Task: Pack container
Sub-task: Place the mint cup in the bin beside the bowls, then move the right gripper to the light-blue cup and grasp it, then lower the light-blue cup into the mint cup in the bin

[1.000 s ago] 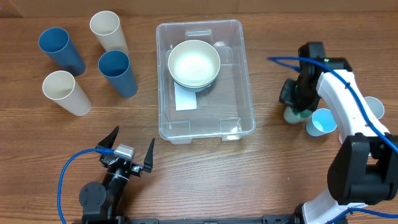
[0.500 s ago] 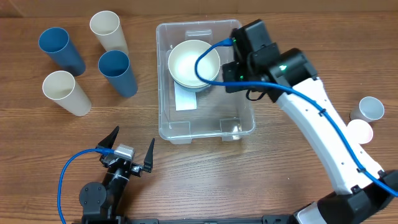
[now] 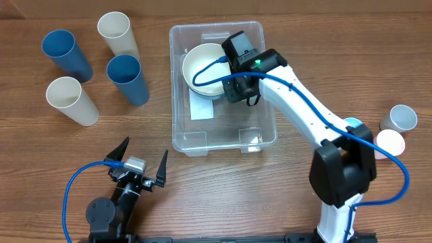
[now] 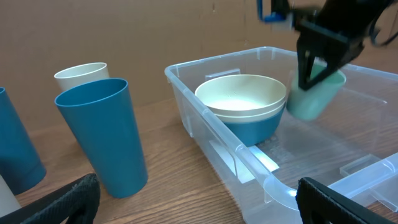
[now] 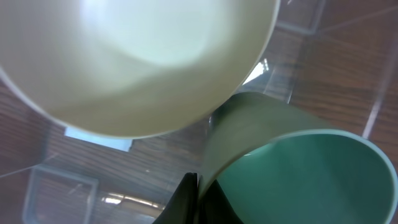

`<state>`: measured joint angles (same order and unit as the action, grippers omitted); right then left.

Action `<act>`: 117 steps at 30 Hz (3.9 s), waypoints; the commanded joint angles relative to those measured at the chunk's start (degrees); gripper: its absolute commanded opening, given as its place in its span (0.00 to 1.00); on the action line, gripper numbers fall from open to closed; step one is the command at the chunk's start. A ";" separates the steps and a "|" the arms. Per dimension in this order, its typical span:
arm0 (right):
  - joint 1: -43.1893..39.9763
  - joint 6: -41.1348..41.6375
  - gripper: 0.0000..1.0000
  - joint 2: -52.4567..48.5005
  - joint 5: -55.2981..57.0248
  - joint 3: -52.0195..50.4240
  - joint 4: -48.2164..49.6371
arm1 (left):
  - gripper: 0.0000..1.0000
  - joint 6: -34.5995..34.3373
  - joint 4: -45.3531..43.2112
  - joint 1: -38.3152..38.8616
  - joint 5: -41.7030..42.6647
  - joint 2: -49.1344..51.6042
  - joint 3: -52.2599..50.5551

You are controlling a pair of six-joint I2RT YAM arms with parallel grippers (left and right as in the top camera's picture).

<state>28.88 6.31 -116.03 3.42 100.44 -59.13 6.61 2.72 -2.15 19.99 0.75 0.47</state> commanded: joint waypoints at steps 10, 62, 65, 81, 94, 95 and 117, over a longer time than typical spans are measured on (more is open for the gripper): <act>-0.13 -0.72 0.50 -2.36 0.61 -0.11 2.27 | 1.00 0.46 -0.02 -0.46 0.83 -0.50 -0.20; -39.89 19.23 0.30 3.45 -0.07 -15.93 -12.22 | 1.00 0.46 -0.02 -0.46 0.83 -0.50 -0.20; -39.89 20.11 0.04 3.45 -0.07 -17.57 -10.29 | 1.00 0.46 -0.02 -0.46 0.83 -0.50 -0.20; -35.28 17.25 0.04 3.54 -2.05 18.51 -28.15 | 1.00 0.46 -0.02 -0.46 0.81 -0.50 -0.20; -3.52 16.00 0.04 2.58 2.58 32.24 -33.81 | 1.00 0.46 -0.02 -0.46 0.83 -0.50 -0.20; -2.56 15.98 0.04 2.19 2.62 31.61 -33.55 | 1.00 0.46 -0.02 -0.46 0.81 -0.50 -0.20; 0.35 10.78 0.41 0.04 2.36 14.29 -13.27 | 1.00 0.46 -0.02 -0.46 0.83 -0.50 -0.20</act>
<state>29.23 17.45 -116.11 4.97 114.93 -72.82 6.61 2.72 -2.15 19.99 0.73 0.47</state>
